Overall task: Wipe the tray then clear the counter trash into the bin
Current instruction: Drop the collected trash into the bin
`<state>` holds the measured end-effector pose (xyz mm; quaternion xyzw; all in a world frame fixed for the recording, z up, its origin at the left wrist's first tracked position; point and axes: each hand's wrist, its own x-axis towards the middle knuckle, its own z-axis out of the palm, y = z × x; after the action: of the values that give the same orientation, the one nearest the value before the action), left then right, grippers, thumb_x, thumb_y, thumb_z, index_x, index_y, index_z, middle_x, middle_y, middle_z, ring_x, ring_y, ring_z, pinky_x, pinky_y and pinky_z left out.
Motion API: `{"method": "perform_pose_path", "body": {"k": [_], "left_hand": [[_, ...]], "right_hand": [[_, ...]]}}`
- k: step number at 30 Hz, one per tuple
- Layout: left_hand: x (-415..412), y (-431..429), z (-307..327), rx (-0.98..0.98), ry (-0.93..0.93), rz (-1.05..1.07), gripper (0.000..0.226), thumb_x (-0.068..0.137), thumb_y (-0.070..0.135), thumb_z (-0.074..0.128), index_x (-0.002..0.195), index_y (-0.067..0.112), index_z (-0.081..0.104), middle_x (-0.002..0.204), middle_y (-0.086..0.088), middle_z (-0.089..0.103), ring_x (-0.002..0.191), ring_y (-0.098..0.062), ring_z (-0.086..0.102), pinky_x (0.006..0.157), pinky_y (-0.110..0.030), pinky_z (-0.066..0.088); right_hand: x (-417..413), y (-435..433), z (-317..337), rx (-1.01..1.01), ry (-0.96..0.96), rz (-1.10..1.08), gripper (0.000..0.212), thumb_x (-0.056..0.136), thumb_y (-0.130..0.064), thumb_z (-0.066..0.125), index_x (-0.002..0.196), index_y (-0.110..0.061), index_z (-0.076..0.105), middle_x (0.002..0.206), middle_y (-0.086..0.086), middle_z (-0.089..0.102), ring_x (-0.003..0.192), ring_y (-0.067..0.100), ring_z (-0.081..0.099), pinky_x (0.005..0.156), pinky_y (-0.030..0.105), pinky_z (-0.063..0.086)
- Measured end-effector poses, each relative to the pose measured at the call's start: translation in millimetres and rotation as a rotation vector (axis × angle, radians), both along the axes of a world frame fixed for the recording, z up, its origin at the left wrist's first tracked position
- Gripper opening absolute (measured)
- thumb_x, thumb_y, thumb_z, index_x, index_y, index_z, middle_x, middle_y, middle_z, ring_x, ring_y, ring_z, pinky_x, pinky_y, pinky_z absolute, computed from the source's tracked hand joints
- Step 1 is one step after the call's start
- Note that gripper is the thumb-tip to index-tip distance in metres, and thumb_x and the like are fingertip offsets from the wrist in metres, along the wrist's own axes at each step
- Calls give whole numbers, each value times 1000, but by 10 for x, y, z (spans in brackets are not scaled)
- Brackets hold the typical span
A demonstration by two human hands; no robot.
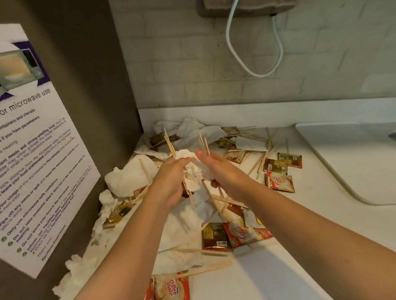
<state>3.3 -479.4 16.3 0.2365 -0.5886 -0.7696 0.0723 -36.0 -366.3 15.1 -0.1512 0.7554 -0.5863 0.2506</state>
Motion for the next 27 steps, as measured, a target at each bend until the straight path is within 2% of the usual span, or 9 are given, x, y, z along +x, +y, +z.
{"method": "perform_pose_path", "body": {"k": [4,6,8,10,12,14,17,21,27], "left_hand": [[-77,394,-68,-60,-8,-61,36,95,14,41,129,5,45,129,-20,55,118,-34,54,103,-51,42],[-83,634,-79,-37,0,-81,30,95,13,41,123,6,49,126,-18,57,118,-32,55,103,-50,42],[-85,862,-84,-7,11,-102,26,95,13,42,117,9,54,122,-16,60,116,-30,56,103,-50,42],[-82,1107,-75,20,22,-131,24,93,17,44,113,11,56,124,-16,58,117,-30,55,103,-51,41],[-42,1393,-28,47,26,-156,24,95,26,43,108,12,59,116,-14,61,107,-28,59,93,-46,48],[-7,1693,5,105,32,-196,32,97,35,40,96,14,63,97,-10,69,91,-23,64,78,-37,51],[76,2154,55,179,25,-257,43,99,37,34,78,13,63,69,-5,70,75,-18,63,68,-31,49],[196,2785,23,212,-21,-331,45,100,38,28,82,12,59,81,-7,64,78,-19,60,70,-28,42],[450,3681,-154,336,-55,-374,40,101,32,27,94,9,58,89,-10,63,85,-23,60,69,-32,46]], "right_hand": [[92,317,54,101,58,-9,54,93,-55,41,132,-19,42,103,-5,53,69,6,43,61,21,36],[136,526,83,137,101,-27,50,98,-49,35,137,-18,37,100,-5,53,71,7,46,61,21,38],[159,734,89,160,171,-50,49,101,-43,29,142,-17,33,124,4,54,98,14,53,78,27,43],[186,963,85,185,217,-79,50,101,-43,26,144,-18,31,144,8,42,125,22,45,97,36,40],[229,1218,78,210,214,-97,53,100,-46,27,144,-19,29,147,8,40,129,26,43,99,39,40],[289,1488,62,227,201,-120,55,97,-52,29,143,-21,29,141,6,46,118,23,50,83,31,45],[393,1899,55,267,176,-202,58,92,-60,36,135,-21,34,113,4,60,84,15,56,56,22,40],[563,2491,22,236,123,-283,51,93,-54,40,123,-13,39,85,7,64,62,18,62,52,28,49],[871,3369,-121,262,165,-383,37,96,-46,41,121,-19,40,82,2,60,54,13,56,46,23,43]]}}
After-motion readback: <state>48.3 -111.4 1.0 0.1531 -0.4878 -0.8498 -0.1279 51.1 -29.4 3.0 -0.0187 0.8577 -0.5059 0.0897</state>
